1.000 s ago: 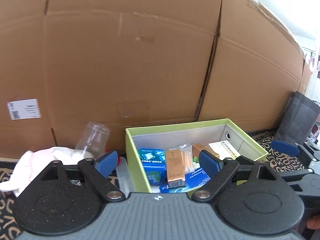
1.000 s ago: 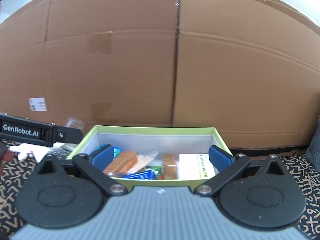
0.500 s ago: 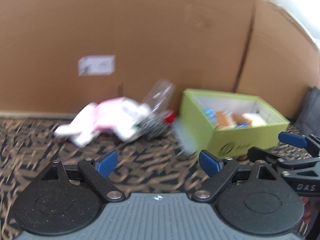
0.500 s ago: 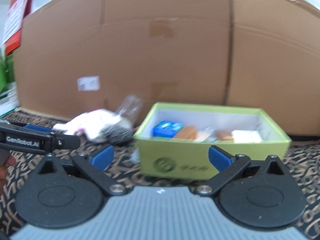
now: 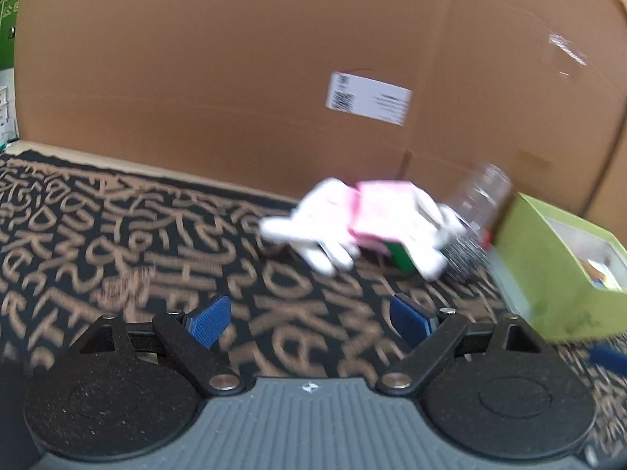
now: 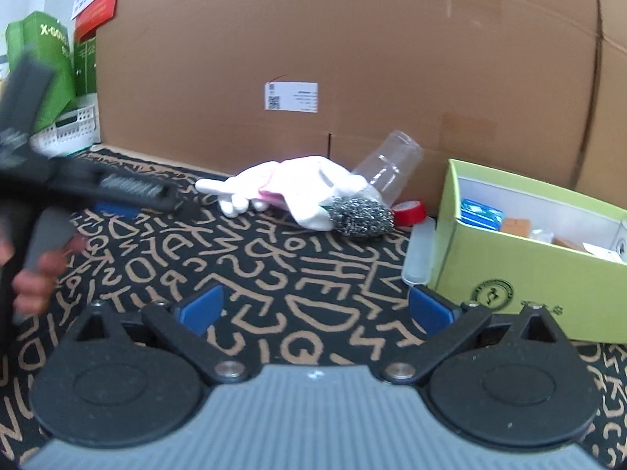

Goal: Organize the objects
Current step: 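Withdraw both open tools from the shoebox toward the white-pink gloves, then grasp one white-pink glove with the right tool while the left tool grasps the other glove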

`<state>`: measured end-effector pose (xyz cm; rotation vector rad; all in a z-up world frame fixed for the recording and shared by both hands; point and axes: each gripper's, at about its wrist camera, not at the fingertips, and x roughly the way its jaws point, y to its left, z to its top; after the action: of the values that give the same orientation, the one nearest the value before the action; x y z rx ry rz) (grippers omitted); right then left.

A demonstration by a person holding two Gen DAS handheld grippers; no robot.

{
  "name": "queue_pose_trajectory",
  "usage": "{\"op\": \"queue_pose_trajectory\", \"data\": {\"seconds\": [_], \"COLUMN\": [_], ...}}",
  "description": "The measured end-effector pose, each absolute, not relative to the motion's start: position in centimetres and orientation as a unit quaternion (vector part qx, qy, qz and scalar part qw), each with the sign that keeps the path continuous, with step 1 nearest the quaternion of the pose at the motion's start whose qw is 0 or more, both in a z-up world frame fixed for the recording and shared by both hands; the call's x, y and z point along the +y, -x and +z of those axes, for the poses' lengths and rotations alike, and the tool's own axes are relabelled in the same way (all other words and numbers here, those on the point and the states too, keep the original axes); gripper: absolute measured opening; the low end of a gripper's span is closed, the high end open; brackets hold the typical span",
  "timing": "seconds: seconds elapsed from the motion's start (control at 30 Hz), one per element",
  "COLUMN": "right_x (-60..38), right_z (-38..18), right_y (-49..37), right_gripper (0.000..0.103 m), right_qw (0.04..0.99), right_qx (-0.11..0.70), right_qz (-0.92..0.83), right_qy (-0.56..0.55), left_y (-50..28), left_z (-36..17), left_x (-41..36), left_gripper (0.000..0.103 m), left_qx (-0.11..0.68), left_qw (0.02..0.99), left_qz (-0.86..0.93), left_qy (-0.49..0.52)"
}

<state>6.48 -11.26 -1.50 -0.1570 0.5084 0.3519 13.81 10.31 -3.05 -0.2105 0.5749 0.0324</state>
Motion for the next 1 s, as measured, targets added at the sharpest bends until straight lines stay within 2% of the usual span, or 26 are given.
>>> {"op": "queue_pose_trajectory", "data": {"seconds": [0.23, 0.3, 0.33, 0.37, 0.4, 0.47, 0.73, 0.9, 0.93, 1.0], "right_x": [-9.8, -9.4, -9.2, -9.0, -8.7, -8.1, -4.0, -1.3, -1.0, -0.6], "right_z": [-1.8, -2.0, -2.0, -2.0, -2.0, -1.9, -2.9, -4.3, -4.5, -4.9], "right_y": [-7.8, -8.5, -8.9, -9.3, -9.8, -11.1, -17.2, -19.9, -20.3, -21.0], "right_gripper": [0.103, 0.103, 0.103, 0.103, 0.103, 0.101, 0.086, 0.078, 0.074, 0.059], "right_qw": [0.950, 0.950, 0.950, 0.950, 0.950, 0.951, 0.944, 0.935, 0.934, 0.931], "right_qx": [0.250, 0.251, 0.250, 0.249, 0.247, 0.241, 0.231, 0.238, 0.242, 0.254], "right_qz": [0.163, 0.161, 0.161, 0.163, 0.165, 0.169, 0.182, 0.169, 0.168, 0.168], "right_qy": [0.089, 0.092, 0.092, 0.093, 0.093, 0.092, 0.148, 0.200, 0.204, 0.202], "left_y": [-22.1, -23.3, -23.3, -23.3, -23.1, -21.8, -11.0, -7.8, -7.6, -7.8], "left_z": [-4.5, -5.0, -4.8, -4.7, -4.5, -4.0, -2.2, -2.1, -2.1, -2.5], "left_x": [11.7, 11.8, 11.7, 11.6, 11.8, 12.1, 13.1, 14.2, 14.5, 14.8], "left_gripper": [0.092, 0.088, 0.063, 0.033, 0.033, 0.025, 0.024, 0.024, 0.024, 0.025], "left_qx": [0.318, 0.320, 0.313, 0.317, 0.324, 0.326, 0.285, 0.285, 0.288, 0.292], "left_qw": [0.942, 0.942, 0.945, 0.944, 0.942, 0.940, 0.952, 0.952, 0.951, 0.950], "left_qz": [0.047, 0.049, 0.043, 0.026, 0.009, 0.016, 0.020, 0.015, 0.012, 0.007], "left_qy": [0.095, 0.095, 0.086, 0.082, 0.089, 0.099, 0.107, 0.108, 0.110, 0.113]}}
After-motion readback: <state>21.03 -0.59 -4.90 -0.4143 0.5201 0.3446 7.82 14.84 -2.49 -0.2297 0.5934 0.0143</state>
